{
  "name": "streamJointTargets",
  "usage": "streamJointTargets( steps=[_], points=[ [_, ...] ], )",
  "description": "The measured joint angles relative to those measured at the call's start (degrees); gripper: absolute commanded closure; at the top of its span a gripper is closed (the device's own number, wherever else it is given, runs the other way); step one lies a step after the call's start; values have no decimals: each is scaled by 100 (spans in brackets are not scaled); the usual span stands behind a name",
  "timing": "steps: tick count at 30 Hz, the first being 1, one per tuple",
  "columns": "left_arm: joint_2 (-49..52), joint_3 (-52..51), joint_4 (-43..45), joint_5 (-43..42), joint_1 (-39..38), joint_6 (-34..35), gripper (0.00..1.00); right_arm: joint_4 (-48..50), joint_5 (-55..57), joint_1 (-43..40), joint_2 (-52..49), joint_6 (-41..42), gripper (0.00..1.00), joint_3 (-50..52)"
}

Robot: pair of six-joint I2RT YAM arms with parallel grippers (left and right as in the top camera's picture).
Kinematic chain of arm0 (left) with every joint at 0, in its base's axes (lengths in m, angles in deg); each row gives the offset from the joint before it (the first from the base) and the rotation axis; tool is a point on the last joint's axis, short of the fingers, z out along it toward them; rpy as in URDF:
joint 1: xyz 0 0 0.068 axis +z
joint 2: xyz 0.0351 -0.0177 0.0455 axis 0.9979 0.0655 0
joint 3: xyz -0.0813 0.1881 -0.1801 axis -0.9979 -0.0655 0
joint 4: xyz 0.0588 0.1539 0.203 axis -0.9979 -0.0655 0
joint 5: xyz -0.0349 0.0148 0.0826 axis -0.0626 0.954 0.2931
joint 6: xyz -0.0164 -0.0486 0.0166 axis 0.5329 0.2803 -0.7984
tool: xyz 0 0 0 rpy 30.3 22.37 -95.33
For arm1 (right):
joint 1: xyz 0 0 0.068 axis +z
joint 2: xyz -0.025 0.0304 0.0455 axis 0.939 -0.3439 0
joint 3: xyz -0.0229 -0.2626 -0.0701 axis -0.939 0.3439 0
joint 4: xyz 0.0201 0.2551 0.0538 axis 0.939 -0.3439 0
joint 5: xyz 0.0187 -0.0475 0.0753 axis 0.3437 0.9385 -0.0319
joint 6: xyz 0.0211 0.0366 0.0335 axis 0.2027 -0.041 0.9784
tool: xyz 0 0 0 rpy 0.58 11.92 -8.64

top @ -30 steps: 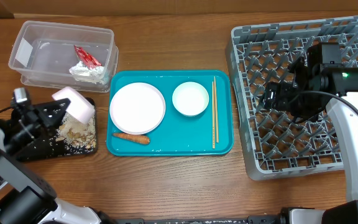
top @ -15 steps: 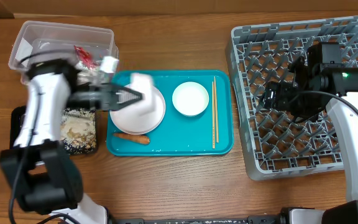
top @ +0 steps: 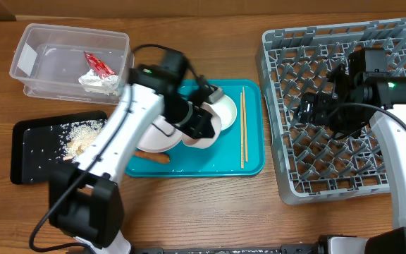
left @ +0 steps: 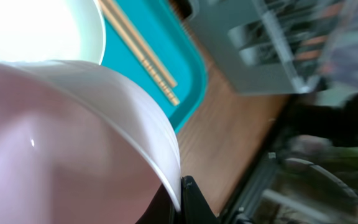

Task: Sort waste into correct bins and load items into the dishwasher
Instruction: 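Carry the pink bowl right and set it on the teal tray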

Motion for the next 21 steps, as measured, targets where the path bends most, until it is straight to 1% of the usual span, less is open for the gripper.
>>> streamJointTargets(
  steps=[4, 7, 12, 14, 15, 17, 19, 21],
  points=[
    [0, -175, 367, 892, -643, 529, 96, 2, 4, 0, 0, 0, 0, 0],
    [0, -483, 761, 1241, -949, 831, 96, 2, 2, 0, 0, 2, 0, 2],
    [4, -1051, 1325, 1582, -1091, 1259, 90, 2, 2, 0, 0, 0, 0, 0],
    [9, -1202, 1460, 1731, -1088, 1419, 90, -2, 4, 0, 0, 2, 0, 2],
    [9, -1237, 1499, 1803, -1088, 1486, 88, 0, 2, 0, 0, 0, 0, 0],
    [9, -1257, 1545, 1891, -1088, 1572, 76, -2, 4, 0, 0, 2, 0, 0],
    [9, -1257, 1574, 1941, -1088, 1646, 73, -4, 2, 0, 0, 2, 0, 0],
    [9, -1259, 1580, 1978, -1088, 1679, 73, -4, 2, 0, 0, 2, 0, 0]
  ],
)
